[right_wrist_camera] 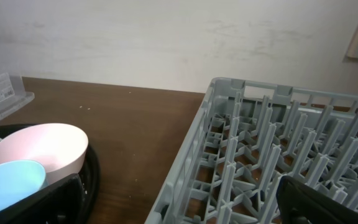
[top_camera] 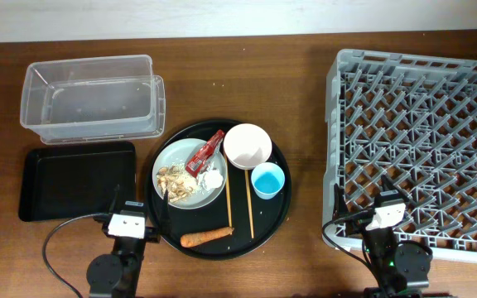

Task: Sort waste into correct bins and load items into the dishwasher rack
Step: 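Move the left gripper to the red snack wrapper on the plate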

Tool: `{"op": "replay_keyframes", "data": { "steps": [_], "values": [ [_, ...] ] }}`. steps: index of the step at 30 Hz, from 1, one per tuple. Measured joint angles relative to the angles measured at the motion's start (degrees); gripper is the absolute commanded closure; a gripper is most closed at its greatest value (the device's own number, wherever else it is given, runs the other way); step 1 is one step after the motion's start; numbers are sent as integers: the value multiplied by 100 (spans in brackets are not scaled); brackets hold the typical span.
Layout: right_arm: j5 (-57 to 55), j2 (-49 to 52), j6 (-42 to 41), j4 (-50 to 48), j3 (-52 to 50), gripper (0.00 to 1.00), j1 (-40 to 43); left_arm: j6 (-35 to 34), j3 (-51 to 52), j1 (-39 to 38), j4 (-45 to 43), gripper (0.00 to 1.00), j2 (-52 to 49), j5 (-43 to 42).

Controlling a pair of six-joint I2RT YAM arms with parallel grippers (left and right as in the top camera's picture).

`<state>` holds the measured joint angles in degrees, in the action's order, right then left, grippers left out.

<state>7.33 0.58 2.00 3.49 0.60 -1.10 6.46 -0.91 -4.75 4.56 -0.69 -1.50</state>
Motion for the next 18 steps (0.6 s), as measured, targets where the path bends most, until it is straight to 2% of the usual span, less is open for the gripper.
{"op": "replay_keyframes", "data": {
  "steps": [13,17,18],
  "values": [
    [0,0,0,0,0,2,0,0,0,0,0,1,0,4],
    [-2,0,-361,61,13,2,0,-109,-28,0,-9,1,-2,2],
    [-4,20,-503,393,160,2,2,-179,-133,0,197,1,-46,2]
  ]
}}
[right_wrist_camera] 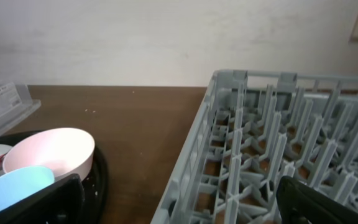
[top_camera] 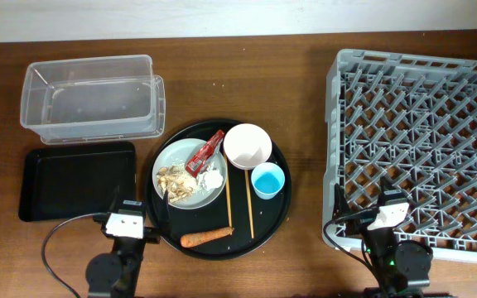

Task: Sort waste into correct bins and load items into the dishwasher rack
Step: 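Move the left gripper to the red snack wrapper on the plate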

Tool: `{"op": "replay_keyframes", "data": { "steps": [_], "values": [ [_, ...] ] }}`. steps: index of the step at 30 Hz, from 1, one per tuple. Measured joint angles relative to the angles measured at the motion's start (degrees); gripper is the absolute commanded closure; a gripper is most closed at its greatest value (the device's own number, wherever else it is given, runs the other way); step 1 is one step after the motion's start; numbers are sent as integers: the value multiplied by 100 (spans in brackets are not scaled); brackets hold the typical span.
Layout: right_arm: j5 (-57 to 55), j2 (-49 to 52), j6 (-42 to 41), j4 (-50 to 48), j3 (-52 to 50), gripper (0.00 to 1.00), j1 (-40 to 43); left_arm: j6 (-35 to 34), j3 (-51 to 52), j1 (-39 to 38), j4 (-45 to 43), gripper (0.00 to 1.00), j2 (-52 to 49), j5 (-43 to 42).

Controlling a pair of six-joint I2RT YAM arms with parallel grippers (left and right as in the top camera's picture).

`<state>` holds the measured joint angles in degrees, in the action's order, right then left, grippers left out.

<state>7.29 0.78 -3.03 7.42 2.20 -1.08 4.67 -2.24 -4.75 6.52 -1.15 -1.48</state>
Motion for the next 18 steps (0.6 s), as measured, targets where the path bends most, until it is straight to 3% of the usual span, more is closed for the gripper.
{"op": "replay_keyframes", "data": {
  "steps": [4,8,12,14,17,18],
  "values": [
    [7,629,-149,1095,955,2,0,-107,-1161,0,938,1,-1014,2],
    [9,2039,-155,2433,2369,2,0,-125,-2876,-2,1718,1,-2946,-66],
    [116,3781,-170,4181,4002,2,0,-127,-4946,-2,3602,1,-5071,-334],
    [188,4387,-173,4758,4590,2,-2,-125,-5574,-2,4450,1,-5477,-501],
    [282,4645,-175,4870,4754,2,0,-129,-5637,-2,4378,1,-5674,-584],
    [293,4642,-170,4896,4754,2,0,-144,-5657,-2,3753,1,-5751,-688]
  ]
}}
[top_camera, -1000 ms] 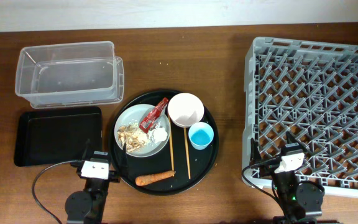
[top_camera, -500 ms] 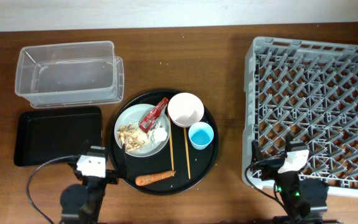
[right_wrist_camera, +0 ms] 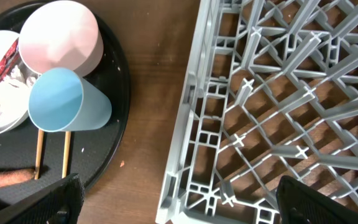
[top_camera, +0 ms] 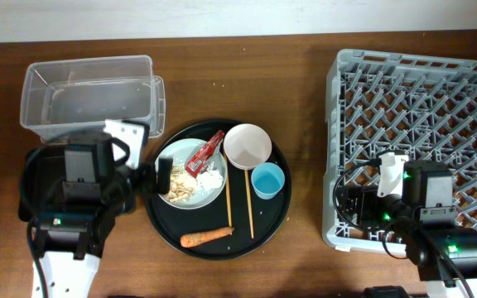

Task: Sort waste into correct bins and load items into the dishwasher rack
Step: 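Move the left gripper to the red snack wrapper on the plate, then grasp the red wrapper with the left gripper and drop it in the clear bin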

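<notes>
A round black tray (top_camera: 222, 248) carries a white plate (top_camera: 197, 178) of food scraps with a red wrapper (top_camera: 207, 151). It also holds a pale bowl (top_camera: 248, 146), a blue cup (top_camera: 267, 180), two chopsticks (top_camera: 229, 199) and a carrot (top_camera: 206, 238). The grey dishwasher rack (top_camera: 421, 99) stands at the right. My left gripper (top_camera: 162, 175) hangs at the plate's left edge and looks open. My right gripper (right_wrist_camera: 182, 202) is wide open and empty above the rack (right_wrist_camera: 278, 93), at its front left corner. It looks down on the cup (right_wrist_camera: 67, 107) and bowl (right_wrist_camera: 59, 36).
A clear plastic bin (top_camera: 89, 103) stands at the back left. In front of it lies a black rectangular tray (top_camera: 33, 157), largely covered by my left arm. A strip of bare wooden table separates the round tray from the rack.
Both arms have left their low spots at the table's front edge. The left now reaches over the black rectangular tray to the plate. The right looks straight down on the rack corner.
At both earlier moments the arms sat low at the front edge, the right wrist camera looking level across the table, turning only slightly between them. Now both arms are farther back over the table, fingers empty. None of the tray's items has moved.
</notes>
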Tool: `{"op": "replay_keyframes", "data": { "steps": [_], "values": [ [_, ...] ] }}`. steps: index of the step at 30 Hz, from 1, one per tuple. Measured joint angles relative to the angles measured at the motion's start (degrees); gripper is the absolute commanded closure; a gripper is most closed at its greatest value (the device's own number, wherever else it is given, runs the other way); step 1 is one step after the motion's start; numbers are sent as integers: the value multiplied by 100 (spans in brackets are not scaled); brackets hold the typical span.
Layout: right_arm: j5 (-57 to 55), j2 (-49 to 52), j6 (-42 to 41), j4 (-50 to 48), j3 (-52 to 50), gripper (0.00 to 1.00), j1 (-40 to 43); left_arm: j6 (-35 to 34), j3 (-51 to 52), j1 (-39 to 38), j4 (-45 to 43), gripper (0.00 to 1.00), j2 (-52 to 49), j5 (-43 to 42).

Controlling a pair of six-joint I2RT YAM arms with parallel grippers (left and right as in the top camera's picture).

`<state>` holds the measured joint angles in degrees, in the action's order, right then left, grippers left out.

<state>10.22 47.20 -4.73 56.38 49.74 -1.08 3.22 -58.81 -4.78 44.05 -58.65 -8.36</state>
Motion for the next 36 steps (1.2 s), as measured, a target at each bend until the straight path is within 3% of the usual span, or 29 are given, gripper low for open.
{"op": "replay_keyframes", "data": {
  "steps": [4,7,10,11,12,17,20,30,34,36],
  "values": [
    [2,11,-7,24,20,2,0,24,-35,-199,-1091,1,-1202,-122],
    [22,26,0,15,35,2,0,258,-44,-986,-1624,1,-2680,155],
    [22,33,-2,17,35,1,-2,326,-44,-1576,-1753,9,-3630,479],
    [22,33,0,20,35,2,0,341,-44,-1635,-1768,11,-3755,542],
    [24,33,0,20,35,1,0,348,-44,-1665,-1814,21,-3847,586],
    [22,33,-2,31,35,2,0,365,-46,-1665,-2037,32,-4144,1023],
    [22,33,0,44,35,2,0,374,-46,-1665,-2201,50,-4186,1078],
    [22,33,-2,46,35,2,0,363,-46,-1665,-2468,54,-4601,1078],
    [22,33,-2,46,35,2,0,345,-46,-1665,-2505,96,-4601,1078],
    [22,33,-2,46,35,2,0,334,-46,-1665,-2505,100,-4601,1078]
  ]
}}
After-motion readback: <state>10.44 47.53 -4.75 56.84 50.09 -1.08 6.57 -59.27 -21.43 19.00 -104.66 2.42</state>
